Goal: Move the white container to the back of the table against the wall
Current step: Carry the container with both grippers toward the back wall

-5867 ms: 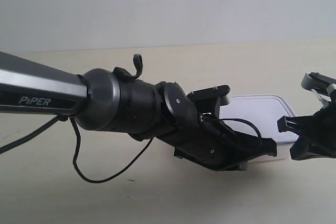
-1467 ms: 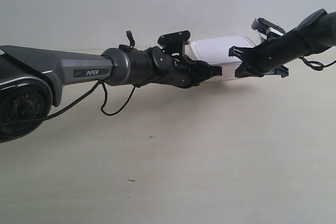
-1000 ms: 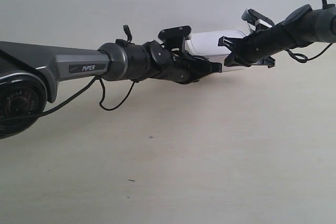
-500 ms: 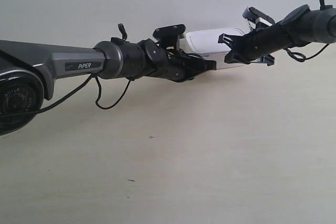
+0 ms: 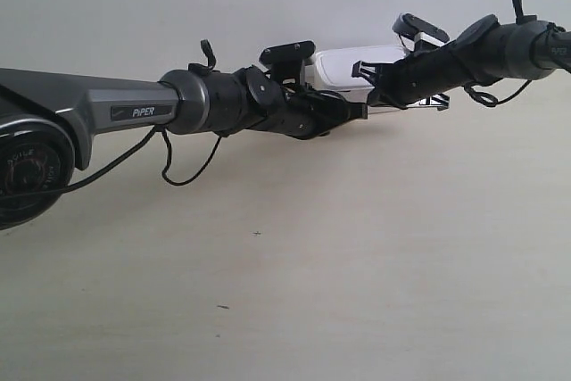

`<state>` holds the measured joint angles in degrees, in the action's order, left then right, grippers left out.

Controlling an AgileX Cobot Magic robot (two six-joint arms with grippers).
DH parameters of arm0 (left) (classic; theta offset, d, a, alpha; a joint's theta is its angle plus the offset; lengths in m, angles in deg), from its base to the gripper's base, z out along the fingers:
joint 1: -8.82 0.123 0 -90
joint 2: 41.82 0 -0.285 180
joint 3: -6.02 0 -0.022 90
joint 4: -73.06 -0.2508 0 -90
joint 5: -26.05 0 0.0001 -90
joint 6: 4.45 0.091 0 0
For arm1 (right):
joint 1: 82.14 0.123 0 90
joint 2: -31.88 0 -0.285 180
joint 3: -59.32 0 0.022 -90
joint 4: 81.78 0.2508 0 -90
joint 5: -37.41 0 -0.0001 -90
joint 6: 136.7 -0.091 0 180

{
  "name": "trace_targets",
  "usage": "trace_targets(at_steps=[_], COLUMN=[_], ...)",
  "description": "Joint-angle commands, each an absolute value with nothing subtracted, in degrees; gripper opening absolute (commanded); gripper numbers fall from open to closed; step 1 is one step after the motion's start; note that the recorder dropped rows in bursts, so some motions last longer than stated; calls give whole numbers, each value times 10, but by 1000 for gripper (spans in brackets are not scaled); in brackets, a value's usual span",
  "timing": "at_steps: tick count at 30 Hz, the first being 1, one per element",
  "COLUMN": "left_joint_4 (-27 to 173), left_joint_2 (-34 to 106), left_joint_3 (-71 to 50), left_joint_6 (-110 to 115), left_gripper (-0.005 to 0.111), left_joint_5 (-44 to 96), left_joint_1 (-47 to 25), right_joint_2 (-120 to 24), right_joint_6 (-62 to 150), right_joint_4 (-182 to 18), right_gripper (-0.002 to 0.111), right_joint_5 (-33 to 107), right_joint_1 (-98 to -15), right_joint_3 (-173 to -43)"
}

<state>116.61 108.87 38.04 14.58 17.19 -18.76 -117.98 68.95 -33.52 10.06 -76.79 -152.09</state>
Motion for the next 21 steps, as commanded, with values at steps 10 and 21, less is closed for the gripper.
trace_targets(at_steps=[10, 21], left_joint_4=[1167, 1167], left_joint_2=[1079, 1079], left_joint_3=[383, 383], left_joint_6=[148, 148], left_gripper=[0, 0], left_joint_5=[173, 173], left_joint_1=[-184, -177], right_joint_2=[-1180, -1192], right_joint_6=[655, 607], right_joint_4=[-377, -399], right_gripper=[0, 0], right_joint_5=[153, 165], right_joint_1=[-768, -768], right_joint_3=[-1526, -1526])
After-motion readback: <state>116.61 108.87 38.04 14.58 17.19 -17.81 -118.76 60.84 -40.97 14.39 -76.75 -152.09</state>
